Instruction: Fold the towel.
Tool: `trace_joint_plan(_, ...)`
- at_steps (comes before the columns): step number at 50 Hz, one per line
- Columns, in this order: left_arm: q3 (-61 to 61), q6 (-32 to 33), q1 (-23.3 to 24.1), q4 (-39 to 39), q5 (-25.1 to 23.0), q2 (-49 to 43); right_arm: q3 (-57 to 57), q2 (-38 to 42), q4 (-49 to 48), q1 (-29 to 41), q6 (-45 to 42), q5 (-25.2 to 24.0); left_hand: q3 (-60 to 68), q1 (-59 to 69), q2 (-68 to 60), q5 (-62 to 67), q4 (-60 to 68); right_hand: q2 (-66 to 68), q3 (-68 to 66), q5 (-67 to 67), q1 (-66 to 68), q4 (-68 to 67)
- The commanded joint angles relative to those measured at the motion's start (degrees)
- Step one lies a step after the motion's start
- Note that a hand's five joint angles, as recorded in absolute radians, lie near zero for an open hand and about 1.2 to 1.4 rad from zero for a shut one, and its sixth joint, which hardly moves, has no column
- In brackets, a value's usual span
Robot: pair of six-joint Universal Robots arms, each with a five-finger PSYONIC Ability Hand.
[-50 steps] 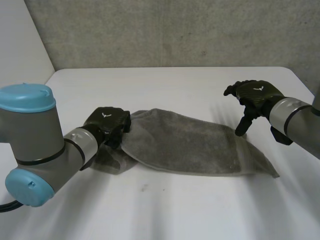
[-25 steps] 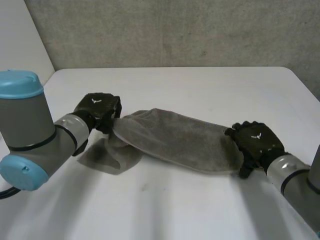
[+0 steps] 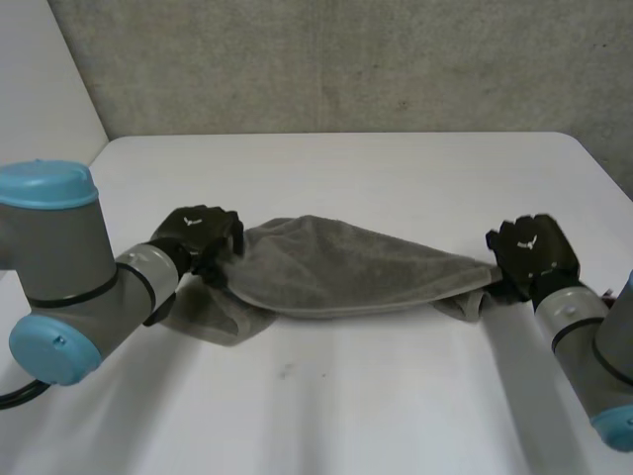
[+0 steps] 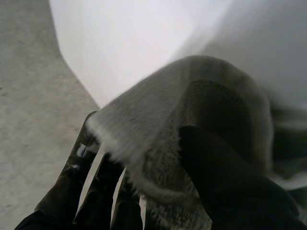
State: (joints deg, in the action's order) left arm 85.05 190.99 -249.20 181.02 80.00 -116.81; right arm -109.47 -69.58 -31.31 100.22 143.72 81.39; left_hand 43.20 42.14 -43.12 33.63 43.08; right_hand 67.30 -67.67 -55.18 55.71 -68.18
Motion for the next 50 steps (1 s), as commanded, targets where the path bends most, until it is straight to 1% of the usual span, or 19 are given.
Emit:
trace_joint_plan(1,1.96,0.08,0.03,0.65,-0.46,-0.17,2.76,-2.31,1.51,0.06,4.45,0.35,-28.86,-27.8,28.78,-29.29,-28.74,12.7,-12.33,-14.82,24.29,-11.82)
trace_joint_plan(3,2.23,0.17,-0.24,0.73,-0.63,-0.17,3.38,-2.32,3.1,-0.11,5.7,0.26,-30.96,-29.91,30.88,-31.4,-30.84,12.7,-12.33,-14.82,24.29,-11.82)
trace_joint_plan(5,2.84,0.08,-0.67,1.0,-0.72,-0.17,5.39,-2.4,7.82,-0.29,7.54,0.09,-31.63,-30.58,31.55,-32.07,-31.51,12.7,-12.33,-14.82,24.29,-11.82)
trace_joint_plan(6,2.85,0.08,-0.67,1.0,-0.72,-0.17,5.4,-2.4,7.85,-0.29,7.54,0.09,-31.64,-30.58,31.56,-32.07,-31.52,12.7,-12.33,-14.82,24.29,-11.82)
trace_joint_plan(7,3.37,0.08,-1.37,1.35,-0.72,-0.17,6.71,-2.32,10.37,-0.29,8.5,0.0,-31.97,-30.92,31.89,-32.41,-31.85,12.7,-12.33,-14.82,24.29,-11.82)
trace_joint_plan(8,3.37,0.08,-1.38,1.35,-0.72,-0.17,6.72,-2.32,10.39,-0.29,8.51,0.0,-31.97,-30.92,31.89,-32.41,-31.85,12.7,-12.33,-14.82,24.29,-11.82)
trace_joint_plan(10,4.86,0.17,-2.95,2.92,-1.25,0.0,9.17,-2.14,15.29,-0.29,11.57,0.0,-31.47,-30.42,31.39,-31.91,-31.35,12.7,-12.33,-14.82,24.29,-11.82)
trace_joint_plan(11,4.87,0.17,-2.96,2.93,-1.25,0.0,9.18,-2.14,15.32,-0.29,11.59,0.0,-31.47,-30.41,31.39,-31.9,-31.35,12.7,-12.33,-14.82,24.29,-11.82)
trace_joint_plan(13,6.44,0.26,-3.57,5.47,-2.73,0.27,11.81,-1.53,19.43,-0.46,15.35,-0.26,-30.8,-29.75,30.72,-31.24,-30.68,12.7,-12.33,-14.82,24.29,-11.82)
trace_joint_plan(16,6.98,0.43,-3.58,7.15,-3.8,0.27,12.7,-1.53,21.03,-0.73,16.95,-0.44,-30.63,-29.57,30.55,-31.06,-30.51,12.7,-12.33,-14.82,24.29,-11.82)
trace_joint_plan(18,8.03,1.13,-3.49,10.65,-5.81,0.18,13.75,-1.7,23.57,-1.17,19.14,-1.93,-30.12,-29.07,30.05,-30.56,-30.0,12.7,-12.33,-14.82,24.29,-11.82)
trace_joint_plan(24,8.29,1.93,-3.4,14.62,-8.02,-0.17,14.72,-1.79,24.98,-1.17,19.94,-5.27,-29.45,-28.4,29.37,-29.89,-29.33,12.7,-12.33,-14.82,24.29,-11.82)
trace_joint_plan(32,8.29,6.32,-3.49,19.89,-11.88,-2.81,15.59,-1.26,25.16,-1.17,19.32,-5.63,-26.42,-25.37,26.34,-26.86,-26.3,12.7,-12.33,-14.82,24.29,-11.82)
trace_joint_plan(34,8.47,8.77,-3.75,22.17,-14.59,-3.6,15.95,-0.91,25.42,-1.26,19.32,-5.63,-24.75,-23.7,24.68,-25.19,-24.64,12.7,-12.33,-14.82,24.29,-11.82)
trace_joint_plan(35,8.47,8.78,-3.75,22.18,-14.61,-3.6,15.95,-0.91,25.42,-1.26,19.32,-5.63,-24.74,-23.69,24.66,-25.18,-24.62,12.7,-12.33,-14.82,24.29,-11.82)
trace_joint_plan(37,8.3,11.23,-3.93,23.49,-17.06,-4.83,17.26,-0.38,26.82,-1.43,19.32,-5.63,-22.56,-21.5,22.48,-22.99,-22.44,12.7,-12.33,-14.82,24.29,-11.82)
trace_joint_plan(40,8.29,13.43,-4.63,23.59,-18.73,-5.53,18.67,-0.21,28.14,-2.13,19.32,-5.45,-22.55,-21.5,22.47,-22.99,-22.43,12.7,-12.33,-14.82,24.29,-11.82)
trace_joint_plan(46,8.65,15.37,-5.07,23.59,-20.23,-5.71,20.78,0.32,28.68,-3.01,19.32,-5.27,-21.54,-20.49,21.47,-21.98,-21.42,12.7,-12.33,-14.82,24.29,-11.82)
trace_joint_plan(50,8.47,15.37,-5.25,23.67,-20.67,-5.97,22.97,1.63,29.64,-3.19,19.32,-5.1,-16.01,-14.96,15.93,-16.45,-15.89,12.7,-12.33,-14.82,24.29,-11.82)
